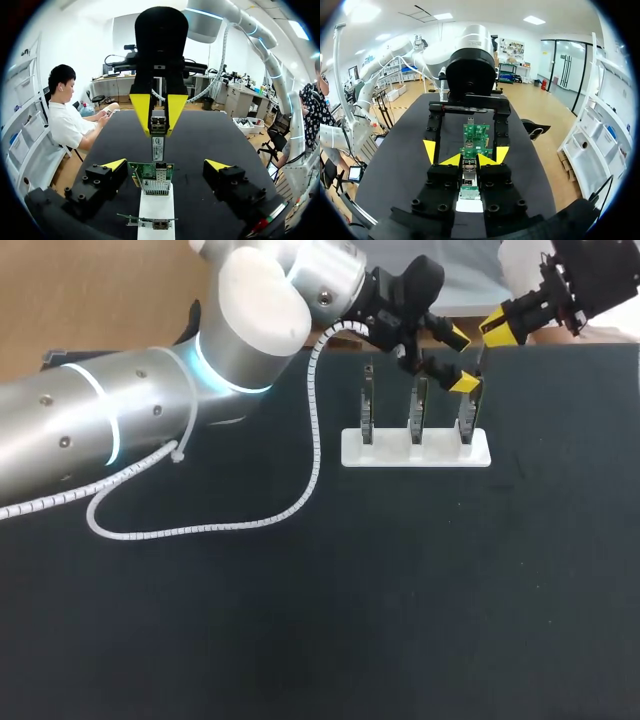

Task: Pick up the optical module with the left hand, and insert it into the network port with the right hand.

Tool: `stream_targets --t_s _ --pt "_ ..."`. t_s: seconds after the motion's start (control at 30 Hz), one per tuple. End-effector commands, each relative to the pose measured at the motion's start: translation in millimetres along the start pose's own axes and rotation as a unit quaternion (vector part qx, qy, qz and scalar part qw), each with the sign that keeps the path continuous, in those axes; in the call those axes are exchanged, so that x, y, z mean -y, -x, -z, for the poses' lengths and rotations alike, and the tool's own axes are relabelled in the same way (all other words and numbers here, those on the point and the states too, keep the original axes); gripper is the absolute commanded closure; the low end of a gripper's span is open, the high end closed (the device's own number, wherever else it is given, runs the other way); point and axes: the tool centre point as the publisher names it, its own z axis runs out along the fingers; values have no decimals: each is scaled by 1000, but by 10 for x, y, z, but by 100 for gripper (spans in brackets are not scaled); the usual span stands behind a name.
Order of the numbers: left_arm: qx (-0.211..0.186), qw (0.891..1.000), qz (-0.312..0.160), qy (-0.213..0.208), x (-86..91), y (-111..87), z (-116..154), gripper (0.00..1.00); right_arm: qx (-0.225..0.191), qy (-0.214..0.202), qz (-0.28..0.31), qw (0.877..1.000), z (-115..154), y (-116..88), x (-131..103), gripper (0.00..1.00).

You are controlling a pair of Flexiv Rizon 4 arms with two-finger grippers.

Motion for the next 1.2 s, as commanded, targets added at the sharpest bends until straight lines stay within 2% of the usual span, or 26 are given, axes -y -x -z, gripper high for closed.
stream_targets --t_s 0.03,0.7,0.87,1.2 --pt "-2 1000 0 -2 -23 8 -4 0 1 -4 2 1000 3 6 -30 100" --pt "-2 1000 0 -2 -23 8 -4 0 2 -5 1 1000 1 -2 -105 100" --pt "-2 1000 0 -2 -23 8 -4 0 -13 -1 13 1000 7 -2 -110 100" --pt "-2 1000 0 -2 -23 8 -4 0 -16 10 7 1000 -28 -26 -60 100"
